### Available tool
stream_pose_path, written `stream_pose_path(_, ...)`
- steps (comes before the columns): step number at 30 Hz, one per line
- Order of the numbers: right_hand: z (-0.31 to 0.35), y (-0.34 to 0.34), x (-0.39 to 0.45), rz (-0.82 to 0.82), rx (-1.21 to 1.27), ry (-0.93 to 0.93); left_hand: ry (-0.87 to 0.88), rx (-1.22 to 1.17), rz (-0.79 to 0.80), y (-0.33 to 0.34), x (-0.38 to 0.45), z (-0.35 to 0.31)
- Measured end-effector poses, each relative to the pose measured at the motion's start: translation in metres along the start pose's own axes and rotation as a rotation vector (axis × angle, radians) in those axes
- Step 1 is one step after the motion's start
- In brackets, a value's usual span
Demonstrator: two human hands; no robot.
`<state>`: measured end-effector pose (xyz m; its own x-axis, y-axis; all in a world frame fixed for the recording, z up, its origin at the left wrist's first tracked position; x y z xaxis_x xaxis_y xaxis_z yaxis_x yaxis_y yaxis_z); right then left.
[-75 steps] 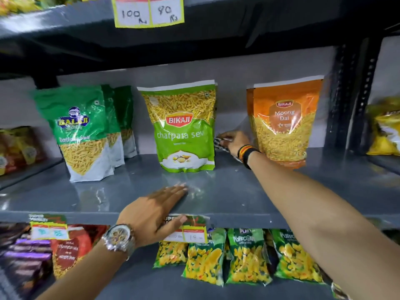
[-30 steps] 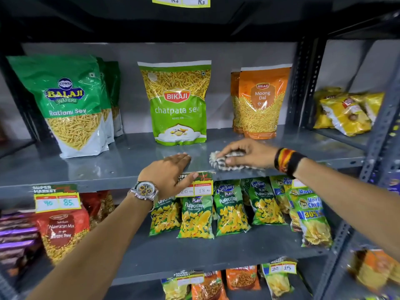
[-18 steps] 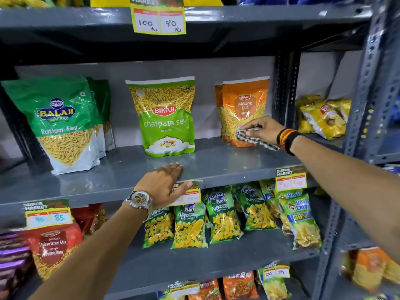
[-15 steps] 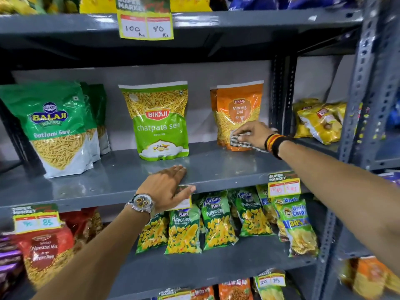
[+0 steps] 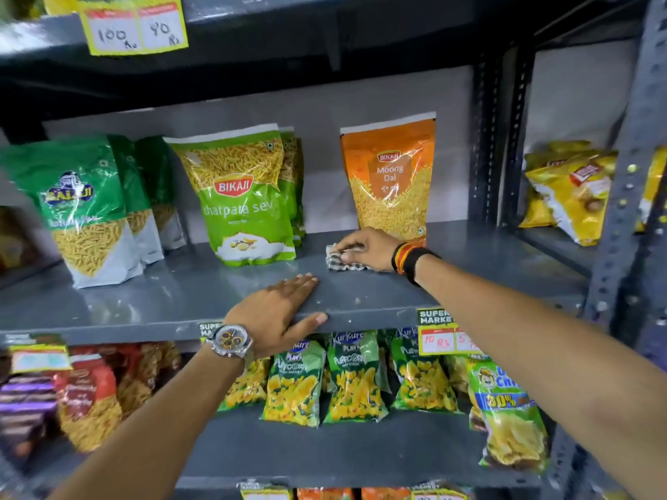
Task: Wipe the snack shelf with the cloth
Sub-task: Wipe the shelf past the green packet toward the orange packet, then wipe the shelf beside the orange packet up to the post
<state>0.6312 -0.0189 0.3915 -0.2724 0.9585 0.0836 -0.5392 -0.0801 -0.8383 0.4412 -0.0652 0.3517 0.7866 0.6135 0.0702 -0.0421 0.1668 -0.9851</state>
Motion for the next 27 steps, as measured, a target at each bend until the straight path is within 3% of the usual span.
stream_pose_path(10,0.035,0.021,-0.109,0.155,0.034,-0.062,-0.014,0.006,-0.001,0.000,-0.004,-0.001)
stream_pose_path(16,-0.009,-0.032,-0.099,-0.159,0.107,0.132,-0.001,-0.003,-0.009,-0.002,-0.004,-0.002)
stream_pose_path(24,0.035,0.008,-0.156,0.030,0.112,0.122,0.028,-0.005,0.008,0.001,-0.005,0.001)
stream_pose_path(27,0.012,-0.047,-0.186,-0.224,0.129,0.184,0.078,-0.013,-0.014,-0.006,-0.003,-0.016)
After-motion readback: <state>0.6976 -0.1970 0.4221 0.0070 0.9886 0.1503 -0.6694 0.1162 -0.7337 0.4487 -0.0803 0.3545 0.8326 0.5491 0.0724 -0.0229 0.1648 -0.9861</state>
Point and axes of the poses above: each hand's wrist, its own x-axis towards the middle knuckle, its own y-axis out of the palm, z = x × y, the point moved 8 cm from there along x, towards the middle knuckle, and after that the axes turned 14 degrees about z, right-handed, at the moved point
